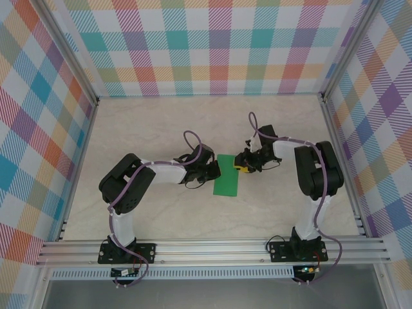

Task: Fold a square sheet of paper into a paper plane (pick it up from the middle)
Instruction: Fold the square sheet of paper in half at the center of the table.

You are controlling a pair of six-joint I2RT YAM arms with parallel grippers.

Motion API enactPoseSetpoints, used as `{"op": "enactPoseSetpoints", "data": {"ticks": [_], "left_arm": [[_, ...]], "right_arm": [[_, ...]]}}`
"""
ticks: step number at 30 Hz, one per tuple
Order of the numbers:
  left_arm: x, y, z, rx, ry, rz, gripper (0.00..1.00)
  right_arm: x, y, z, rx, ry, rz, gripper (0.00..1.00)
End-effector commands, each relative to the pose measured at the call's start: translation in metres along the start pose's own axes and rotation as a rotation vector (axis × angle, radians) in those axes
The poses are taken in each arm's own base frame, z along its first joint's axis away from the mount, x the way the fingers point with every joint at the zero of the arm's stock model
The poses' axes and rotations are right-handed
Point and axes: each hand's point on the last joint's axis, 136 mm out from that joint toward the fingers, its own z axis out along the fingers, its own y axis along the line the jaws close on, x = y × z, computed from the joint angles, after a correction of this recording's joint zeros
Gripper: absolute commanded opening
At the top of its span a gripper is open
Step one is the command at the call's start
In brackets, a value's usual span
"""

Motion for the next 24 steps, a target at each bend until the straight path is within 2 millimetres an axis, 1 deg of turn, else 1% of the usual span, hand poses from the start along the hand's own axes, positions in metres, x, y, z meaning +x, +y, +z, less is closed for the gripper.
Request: {"op": "enactPoseSetpoints", "data": {"ticks": [1, 4, 5, 9, 11, 13, 14, 19, 21, 24], "left_arm": [[0.053, 0.067, 0.003, -0.225, 0.168, -0.027, 0.00], [0.052, 0.065, 0.002, -0.216, 0.163, -0.030, 0.00], [0.052, 0.064, 0.002, -0.215, 0.165, -0.030, 0.00], [0.052, 0.065, 0.002, -0.217, 0.167, -0.031, 0.00], [0.053, 0.066, 0.002, -0.221, 0.168, -0.028, 0.00], [0.054, 0.066, 0.002, -0.217, 0.169, -0.027, 0.00], [0.054, 0.066, 0.002, -0.219, 0.169, -0.029, 0.00], [0.052, 0.064, 0.002, -0.213, 0.167, -0.029, 0.00], [0.052, 0.064, 0.001, -0.212, 0.162, -0.028, 0.00], [0.052, 0.062, 0.001, -0.202, 0.163, -0.031, 0.00]], "right_arm": [[0.018, 0.022, -0.006, -0.075, 0.015, -0.062, 0.29], [0.034, 0.016, 0.000, -0.068, 0.039, -0.060, 0.31], [0.039, 0.012, 0.004, -0.050, 0.050, -0.056, 0.31], [0.048, -0.017, 0.018, 0.036, 0.071, -0.013, 0.30], [0.052, -0.029, 0.021, 0.072, 0.082, 0.003, 0.30], [0.056, -0.032, 0.022, 0.076, 0.089, 0.003, 0.30], [0.057, -0.030, 0.021, 0.074, 0.090, 0.002, 0.30], [0.060, -0.001, 0.001, 0.029, 0.056, -0.060, 0.31], [0.063, 0.005, -0.004, 0.016, 0.051, -0.074, 0.31], [0.075, 0.008, 0.000, -0.014, 0.077, -0.077, 0.31]]}}
